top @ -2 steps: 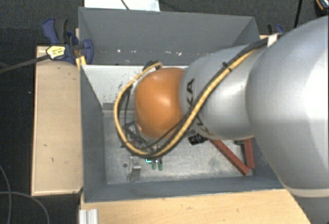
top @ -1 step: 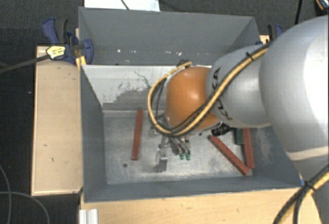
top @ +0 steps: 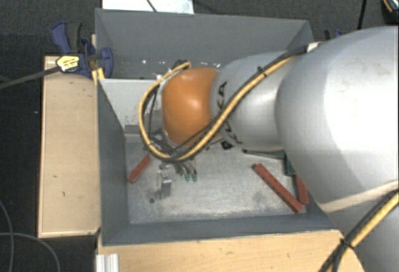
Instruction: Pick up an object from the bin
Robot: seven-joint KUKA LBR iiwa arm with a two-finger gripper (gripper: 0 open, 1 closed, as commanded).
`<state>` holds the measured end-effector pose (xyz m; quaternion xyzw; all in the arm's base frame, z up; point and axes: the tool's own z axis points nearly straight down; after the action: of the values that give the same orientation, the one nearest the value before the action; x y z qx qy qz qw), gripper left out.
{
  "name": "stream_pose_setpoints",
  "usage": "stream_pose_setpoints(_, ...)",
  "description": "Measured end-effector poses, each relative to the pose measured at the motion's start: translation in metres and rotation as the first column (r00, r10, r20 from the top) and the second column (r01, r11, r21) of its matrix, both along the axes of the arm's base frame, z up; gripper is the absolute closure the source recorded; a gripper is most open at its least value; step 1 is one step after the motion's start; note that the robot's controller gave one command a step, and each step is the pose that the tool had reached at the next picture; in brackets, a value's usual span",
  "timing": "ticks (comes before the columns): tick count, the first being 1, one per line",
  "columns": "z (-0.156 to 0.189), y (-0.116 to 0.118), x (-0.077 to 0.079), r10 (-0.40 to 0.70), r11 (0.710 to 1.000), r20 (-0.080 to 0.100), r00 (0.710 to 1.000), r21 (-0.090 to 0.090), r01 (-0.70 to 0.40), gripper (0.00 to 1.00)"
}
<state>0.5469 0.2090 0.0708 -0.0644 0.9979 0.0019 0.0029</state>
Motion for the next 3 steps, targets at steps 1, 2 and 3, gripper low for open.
stream_pose_setpoints(1,0.006,0.027,0.032,0.048,0.999,0.001,0.999,-0.001,-0.048,0.00)
stream_pose_setpoints(2,0.020,0.035,0.004,0.039,0.999,-0.005,0.999,-0.003,-0.039,0.00)
stream_pose_setpoints(3,-0.001,-0.002,0.048,0.033,0.999,0.000,0.999,-0.005,-0.033,0.00)
